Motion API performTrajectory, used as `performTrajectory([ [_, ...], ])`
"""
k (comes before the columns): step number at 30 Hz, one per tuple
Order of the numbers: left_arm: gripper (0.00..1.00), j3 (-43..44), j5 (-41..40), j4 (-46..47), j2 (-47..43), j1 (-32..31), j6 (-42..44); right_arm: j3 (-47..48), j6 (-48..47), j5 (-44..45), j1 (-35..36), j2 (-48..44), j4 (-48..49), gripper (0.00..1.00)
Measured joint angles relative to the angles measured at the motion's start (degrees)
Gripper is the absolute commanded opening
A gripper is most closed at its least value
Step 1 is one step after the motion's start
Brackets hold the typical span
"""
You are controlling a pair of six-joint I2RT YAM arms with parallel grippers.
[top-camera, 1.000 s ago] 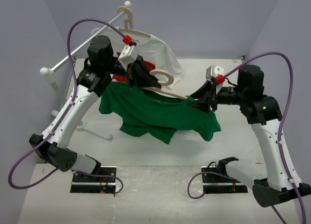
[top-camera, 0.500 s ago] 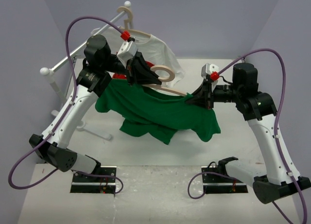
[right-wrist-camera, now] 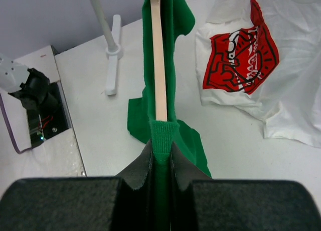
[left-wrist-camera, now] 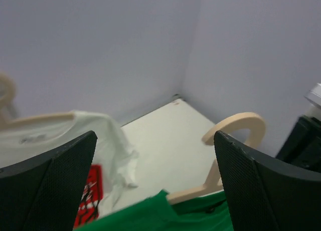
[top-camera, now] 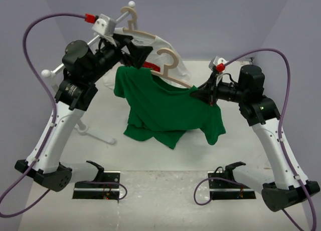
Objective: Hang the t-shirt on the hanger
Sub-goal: Place the hanger at the clothesline.
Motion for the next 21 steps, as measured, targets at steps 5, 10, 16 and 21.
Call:
performTrajectory([
  [5, 1.0, -8.31, -26.64, -3.17, -11.43, 0.38, -2.46, -2.2, 5.99, 1.4, 1.5, 3.42, 6.55, 0.0],
  [10, 1.0, -17.27, -40.98, -3.81, -25.27, 0.37, -3.47, -3.28, 11.41, 7.72, 7.17, 7.21, 14.28, 0.0],
  [16, 1.0, -25.04, -44.13, -5.69, -37.7, 0.35, -2.79, 0.39, 15.11, 15.16, 13.63, 17.12, 23.2, 0.0],
  [21, 1.0, -28.61, -46.36, -9.41, -41.05, 0.37, -0.39, 12.02, 16.0, 20.13, 18.63, 30.23, 24.55, 0.0],
])
